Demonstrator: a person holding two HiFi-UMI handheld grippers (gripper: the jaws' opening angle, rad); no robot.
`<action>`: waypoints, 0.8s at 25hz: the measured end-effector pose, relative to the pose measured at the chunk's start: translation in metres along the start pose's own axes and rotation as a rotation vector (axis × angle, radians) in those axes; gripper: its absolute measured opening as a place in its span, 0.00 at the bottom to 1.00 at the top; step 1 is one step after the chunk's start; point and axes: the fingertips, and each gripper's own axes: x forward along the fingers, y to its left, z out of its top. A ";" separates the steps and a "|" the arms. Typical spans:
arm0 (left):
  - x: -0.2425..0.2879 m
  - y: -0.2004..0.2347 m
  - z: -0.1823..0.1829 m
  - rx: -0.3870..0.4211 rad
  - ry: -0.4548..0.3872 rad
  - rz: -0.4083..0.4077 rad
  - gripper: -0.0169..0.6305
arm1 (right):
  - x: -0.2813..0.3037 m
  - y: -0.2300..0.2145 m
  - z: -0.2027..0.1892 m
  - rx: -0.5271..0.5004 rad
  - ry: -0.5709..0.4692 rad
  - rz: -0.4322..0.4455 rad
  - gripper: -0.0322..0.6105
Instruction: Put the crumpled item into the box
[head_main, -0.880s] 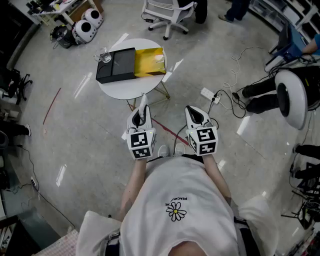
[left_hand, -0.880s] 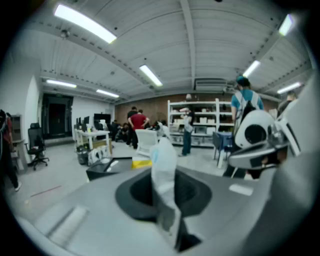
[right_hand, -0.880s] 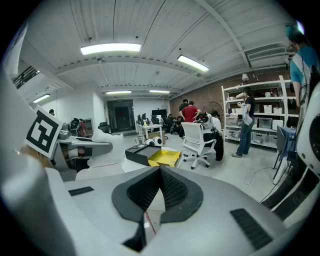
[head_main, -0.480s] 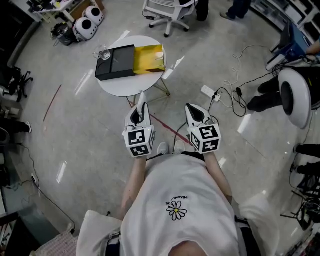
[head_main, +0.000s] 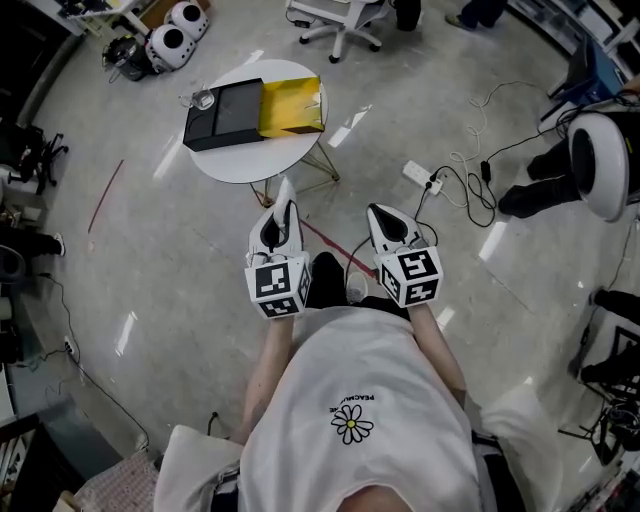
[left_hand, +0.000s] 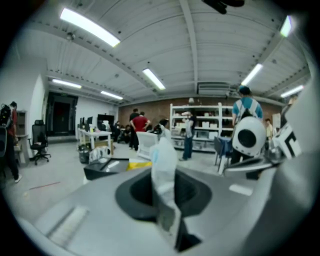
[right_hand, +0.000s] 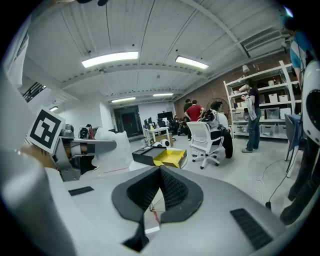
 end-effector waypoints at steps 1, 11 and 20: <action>0.001 0.002 0.000 -0.003 -0.002 0.005 0.09 | 0.001 0.001 0.000 -0.010 0.002 0.006 0.05; 0.062 0.031 0.025 -0.033 -0.067 0.021 0.09 | 0.047 -0.036 0.019 -0.033 0.000 -0.023 0.05; 0.172 0.089 0.066 -0.021 -0.106 -0.011 0.09 | 0.148 -0.080 0.077 -0.031 -0.024 -0.080 0.05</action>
